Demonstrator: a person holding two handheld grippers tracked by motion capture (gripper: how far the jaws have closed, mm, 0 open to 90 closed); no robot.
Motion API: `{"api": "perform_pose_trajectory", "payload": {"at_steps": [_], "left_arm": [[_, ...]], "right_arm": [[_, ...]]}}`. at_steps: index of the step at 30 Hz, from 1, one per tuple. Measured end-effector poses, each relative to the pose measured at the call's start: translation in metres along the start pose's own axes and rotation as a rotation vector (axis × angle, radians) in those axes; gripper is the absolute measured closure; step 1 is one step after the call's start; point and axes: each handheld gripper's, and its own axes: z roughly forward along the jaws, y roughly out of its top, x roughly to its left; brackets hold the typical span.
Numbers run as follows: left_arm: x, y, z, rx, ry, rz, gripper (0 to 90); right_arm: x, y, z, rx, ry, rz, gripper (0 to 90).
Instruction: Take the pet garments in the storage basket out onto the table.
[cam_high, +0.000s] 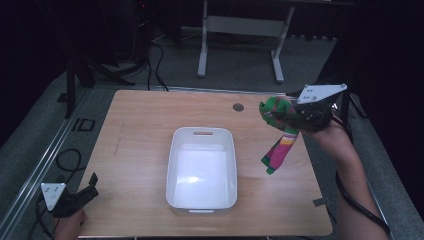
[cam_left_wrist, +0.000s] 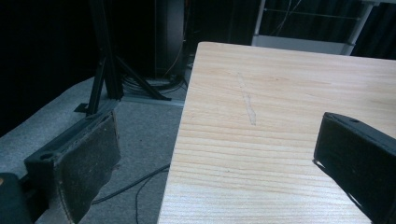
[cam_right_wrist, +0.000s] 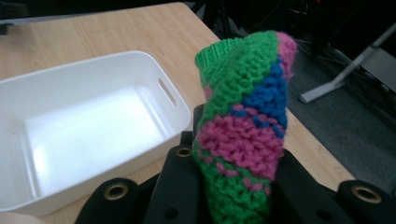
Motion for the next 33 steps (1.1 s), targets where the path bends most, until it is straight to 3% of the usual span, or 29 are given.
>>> {"api": "perform_pose_trajectory", "payload": {"at_steps": [8, 16, 18, 25, 28, 33], "left_arm": [[0.000, 0.000, 0.000, 0.000, 0.000, 0.002, 1.0], [0.000, 0.000, 0.000, 0.000, -0.002, 0.002, 1.0], [0.000, 0.000, 0.000, 0.000, -0.002, 0.001, 1.0], [0.000, 0.000, 0.000, 0.000, -0.001, 0.003, 1.0], [0.000, 0.000, 0.000, 0.000, -0.001, 0.004, 1.0], [0.000, 0.000, 0.000, 0.000, -0.002, 0.003, 0.9]], "right_arm": [[-0.009, -0.034, 0.032, -0.009, 0.035, 0.068, 83.4], [-0.007, -0.071, 0.064, 0.023, 0.025, 0.115, 83.3], [-0.003, -0.093, 0.076, 0.031, 0.041, 0.156, 83.0], [0.010, -0.139, 0.097, 0.042, 0.055, 0.235, 82.8], [0.014, -0.152, 0.103, 0.048, 0.052, 0.255, 82.5], [0.021, -0.168, 0.115, 0.103, 0.043, 0.261, 80.5]]}}
